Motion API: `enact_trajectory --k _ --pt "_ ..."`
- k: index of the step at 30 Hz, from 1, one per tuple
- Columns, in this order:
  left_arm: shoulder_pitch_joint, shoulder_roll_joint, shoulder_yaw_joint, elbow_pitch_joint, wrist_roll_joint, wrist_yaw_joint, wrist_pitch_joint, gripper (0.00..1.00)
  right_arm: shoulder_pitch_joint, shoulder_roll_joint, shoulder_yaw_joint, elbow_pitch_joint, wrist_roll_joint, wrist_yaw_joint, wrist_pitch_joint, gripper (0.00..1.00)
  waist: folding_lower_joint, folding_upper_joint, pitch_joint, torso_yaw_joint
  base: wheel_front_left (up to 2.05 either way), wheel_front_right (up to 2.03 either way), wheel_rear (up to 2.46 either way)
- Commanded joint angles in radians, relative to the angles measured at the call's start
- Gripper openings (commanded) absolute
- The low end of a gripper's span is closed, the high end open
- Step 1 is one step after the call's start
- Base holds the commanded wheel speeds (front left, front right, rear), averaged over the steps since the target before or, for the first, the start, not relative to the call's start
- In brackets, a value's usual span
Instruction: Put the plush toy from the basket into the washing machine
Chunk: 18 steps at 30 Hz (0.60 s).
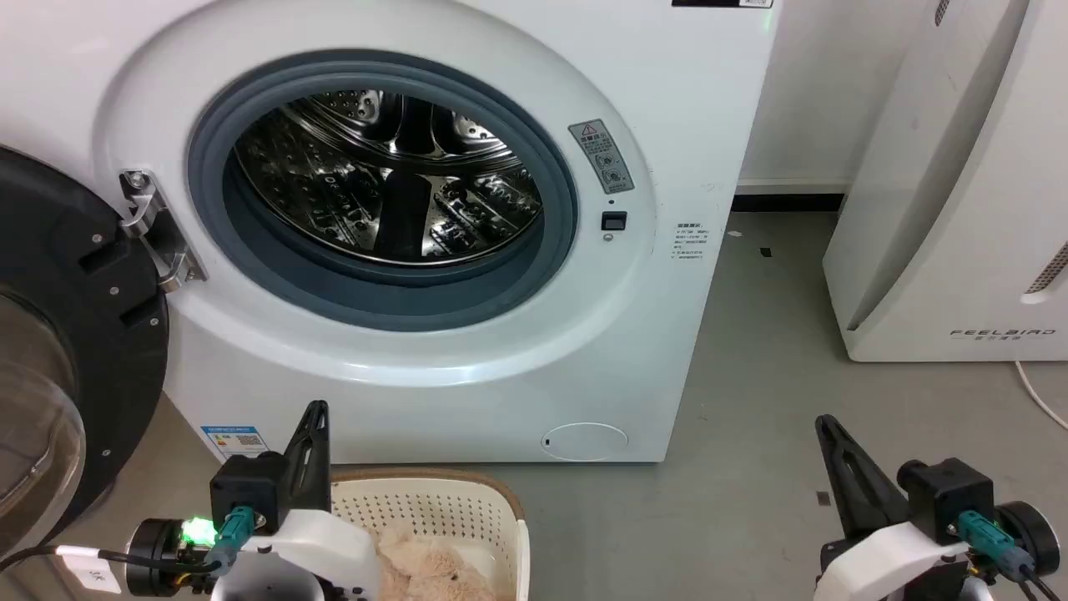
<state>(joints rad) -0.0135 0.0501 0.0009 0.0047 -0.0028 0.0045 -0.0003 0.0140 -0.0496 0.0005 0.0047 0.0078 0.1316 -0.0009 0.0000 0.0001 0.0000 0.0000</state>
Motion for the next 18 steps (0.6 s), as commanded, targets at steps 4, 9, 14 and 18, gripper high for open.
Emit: enact_trajectory --k 4,9,14,18 --pt "0.013 0.0 -0.001 -0.005 0.003 -0.005 0.0 0.0 -0.014 -0.001 0.0 -0.005 -0.008 -0.001 0.001 0.0 0.0 -0.0001 0.0 0.0 0.0 0.0 0.0" --pt "0.013 0.0 -0.001 -0.005 0.003 -0.005 0.0 0.0 -0.014 -0.001 0.0 -0.005 -0.008 -0.001 0.001 0.0 0.0 -0.0001 0.0 0.0 0.0 0.0 0.0" --pt "0.013 0.0 -0.001 -0.005 0.003 -0.005 0.0 0.0 -0.014 -0.001 0.0 -0.005 -0.008 -0.001 0.001 0.0 0.0 -0.0001 0.0 0.0 0.0 0.0 0.0" --pt "0.013 0.0 -0.001 -0.005 0.003 -0.005 0.0 0.0 -0.014 -0.001 0.0 -0.005 -0.008 -0.001 0.001 0.0 0.0 -0.0001 0.0 0.0 0.0 0.0 0.0"
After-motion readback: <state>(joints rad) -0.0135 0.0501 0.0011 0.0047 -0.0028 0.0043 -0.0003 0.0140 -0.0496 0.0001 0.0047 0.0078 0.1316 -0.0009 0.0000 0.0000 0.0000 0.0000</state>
